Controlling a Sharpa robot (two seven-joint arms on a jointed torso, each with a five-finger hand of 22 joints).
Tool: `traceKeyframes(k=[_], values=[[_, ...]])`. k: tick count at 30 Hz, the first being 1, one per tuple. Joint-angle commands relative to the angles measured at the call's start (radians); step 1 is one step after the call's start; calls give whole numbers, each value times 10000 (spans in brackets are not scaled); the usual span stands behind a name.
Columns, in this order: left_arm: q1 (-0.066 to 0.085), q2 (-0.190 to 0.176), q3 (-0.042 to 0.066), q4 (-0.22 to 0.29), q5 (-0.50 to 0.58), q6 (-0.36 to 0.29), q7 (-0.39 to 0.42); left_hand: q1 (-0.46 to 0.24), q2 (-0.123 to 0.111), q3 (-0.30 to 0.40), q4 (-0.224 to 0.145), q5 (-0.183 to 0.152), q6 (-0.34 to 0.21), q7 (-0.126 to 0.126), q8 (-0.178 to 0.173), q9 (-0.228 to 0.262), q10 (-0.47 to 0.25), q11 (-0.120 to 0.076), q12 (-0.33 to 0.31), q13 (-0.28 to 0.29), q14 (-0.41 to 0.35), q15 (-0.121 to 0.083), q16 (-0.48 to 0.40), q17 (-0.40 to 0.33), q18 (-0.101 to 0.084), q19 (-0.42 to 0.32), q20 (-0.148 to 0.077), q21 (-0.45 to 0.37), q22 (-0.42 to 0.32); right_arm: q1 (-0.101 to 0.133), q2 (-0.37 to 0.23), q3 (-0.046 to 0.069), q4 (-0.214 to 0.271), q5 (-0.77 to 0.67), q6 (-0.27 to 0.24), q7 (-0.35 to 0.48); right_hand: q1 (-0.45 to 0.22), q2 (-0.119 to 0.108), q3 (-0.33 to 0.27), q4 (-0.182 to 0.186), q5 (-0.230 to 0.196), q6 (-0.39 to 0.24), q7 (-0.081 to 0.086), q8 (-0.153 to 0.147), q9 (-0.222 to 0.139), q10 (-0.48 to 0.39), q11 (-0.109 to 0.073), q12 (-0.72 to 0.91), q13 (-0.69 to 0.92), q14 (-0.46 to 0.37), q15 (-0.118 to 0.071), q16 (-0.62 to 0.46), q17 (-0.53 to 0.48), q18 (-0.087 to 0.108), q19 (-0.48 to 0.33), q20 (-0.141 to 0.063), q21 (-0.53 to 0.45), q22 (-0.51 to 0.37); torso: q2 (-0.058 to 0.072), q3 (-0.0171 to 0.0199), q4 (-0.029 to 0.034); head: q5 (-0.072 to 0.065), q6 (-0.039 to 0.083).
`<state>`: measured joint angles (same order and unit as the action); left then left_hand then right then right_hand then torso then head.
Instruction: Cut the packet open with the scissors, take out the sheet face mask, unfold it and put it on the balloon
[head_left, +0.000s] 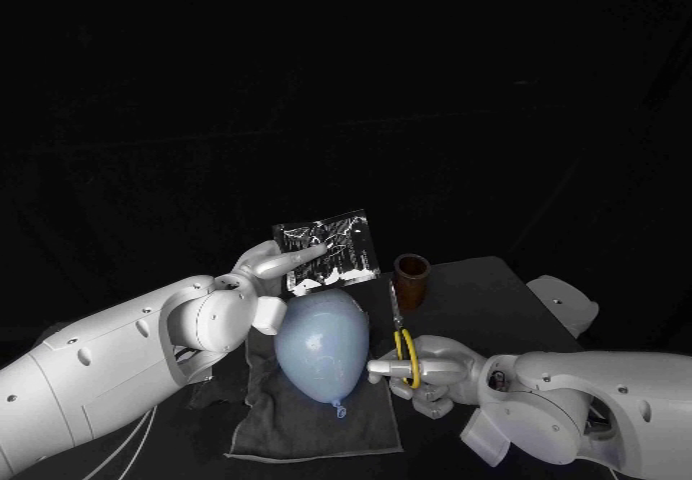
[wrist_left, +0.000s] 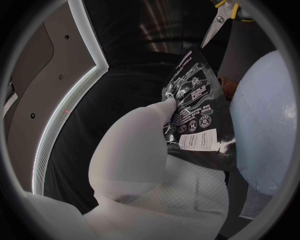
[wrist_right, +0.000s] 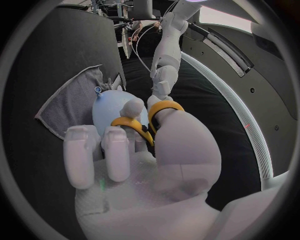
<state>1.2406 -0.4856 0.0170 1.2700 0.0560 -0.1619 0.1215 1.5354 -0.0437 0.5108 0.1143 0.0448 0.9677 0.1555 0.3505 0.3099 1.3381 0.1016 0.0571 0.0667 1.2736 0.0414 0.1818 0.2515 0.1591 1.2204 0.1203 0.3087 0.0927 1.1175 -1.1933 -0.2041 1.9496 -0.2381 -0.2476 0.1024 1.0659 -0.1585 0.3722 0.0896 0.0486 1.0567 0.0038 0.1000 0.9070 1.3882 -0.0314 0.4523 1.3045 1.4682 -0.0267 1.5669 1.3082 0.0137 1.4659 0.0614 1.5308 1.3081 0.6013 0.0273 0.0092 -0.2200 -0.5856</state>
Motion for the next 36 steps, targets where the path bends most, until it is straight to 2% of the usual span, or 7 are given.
traceKeyframes(k=[1, 16, 18, 22, 24, 31, 36], values=[[13, 46, 12, 17, 37, 280, -13, 8, 75, 55, -9, 34, -27, 24, 20, 1516, 69, -138, 42, 3, -58, -12, -45, 8, 199, -40, 16, -63, -14, 7, 33, 6, 57, -320, 512, 146, -10, -76, -120, 14, -3, -1806, 1317, -66, -45, 1826, 838, 11185, 2663, 1026, 90, 39, 2626, -63, 888, 64, 62, 2518, 1, 8, 18, 0, -23], [12, 25, 12, 43, 51, 277, -21, 3, 76, 71, -9, 34, -34, 31, 15, 1525, 59, -132, 46, 2, -63, -7, -51, 12, 197, -45, 20, -67, -17, 10, -39, 6, 40, 14, 142, 863, 99, -169, -970, 166, -14, -962, 1123, 19, -343, 1826, 662, 11185, 2663, 1004, -47, 9, 2542, 193, 367, 183, -957, 2184, 3, -8, 19, -46, -105], [11, 24, 12, 45, 62, 273, -16, 1, 80, 77, -8, 34, -35, 32, 14, 1527, 58, -131, 47, 2, -64, -5, -53, 13, 197, -46, 21, -67, -18, 11, -33, 6, 16, 62, 9, 931, 313, -106, -1268, 185, -40, -727, 1010, -125, -612, 1382, 545, 9794, 1905, 786, -148, -320, 1745, 318, 81, 78, -1529, 1990, 4, -9, 21, -46, -105], [11, 32, 13, 35, 87, 270, -13, -1, 83, 83, -6, 34, -37, 33, 13, 1529, 56, -129, 48, 2, -64, -4, -54, 14, 197, -47, 23, -68, -19, 11, -24, 6, 0, 108, -93, 992, 563, 15, -1697, 319, 9, -666, 1001, -365, -1095, -903, 497, 1768, -2831, 583, -204, -837, 762, 379, -33, -9, -1869, 1861, 6, -12, 8, -40, -127], [11, 36, 13, 31, 97, 272, -12, -1, 83, 83, -6, 34, -37, 33, 13, 1529, 56, -129, 48, 2, -64, -4, -54, 14, 197, -47, 23, -68, -19, 11, -23, 6, -2, 117, -107, 998, 733, 90, -1907, 442, 25, -722, 1070, -320, -1394, -713, 542, -303, -4580, 637, -126, -840, 757, 343, 88, 20, -1707, 1915, 3, -13, 12, -46, -142], [11, 43, 13, 18, 134, 270, -10, -1, 83, 83, -6, 34, -37, 33, 13, 1529, 56, -129, 48, 2, -64, -4, -54, 14, 197, -47, 23, -68, -19, 11, 10, 6, -9, 44, -67, 878, 998, 144, -2528, 695, -2, -920, 1210, -364, -1887, -799, 779, -2151, -6198, 640, -21, -866, 691, 283, 219, 125, -1477, 2009, 3, -8, 19, -24, -152], [12, 37, 13, -1, 148, 267, -11, -4, 83, 96, -7, 34, -41, 36, 10, 1536, 52, -127, 50, 2, -66, -2, -58, 18, 198, -50, 25, -70, -21, 10, 22, 6, 1, -50, -69, 691, 1060, 206, -3303, 979, 2, -1821, 1610, -364, -2182, -1418, 1134, -3327, -7207, 623, 306, -875, 625, 292, 195, 392, -1548, 1997, 5, -10, 9, 16, -169]])
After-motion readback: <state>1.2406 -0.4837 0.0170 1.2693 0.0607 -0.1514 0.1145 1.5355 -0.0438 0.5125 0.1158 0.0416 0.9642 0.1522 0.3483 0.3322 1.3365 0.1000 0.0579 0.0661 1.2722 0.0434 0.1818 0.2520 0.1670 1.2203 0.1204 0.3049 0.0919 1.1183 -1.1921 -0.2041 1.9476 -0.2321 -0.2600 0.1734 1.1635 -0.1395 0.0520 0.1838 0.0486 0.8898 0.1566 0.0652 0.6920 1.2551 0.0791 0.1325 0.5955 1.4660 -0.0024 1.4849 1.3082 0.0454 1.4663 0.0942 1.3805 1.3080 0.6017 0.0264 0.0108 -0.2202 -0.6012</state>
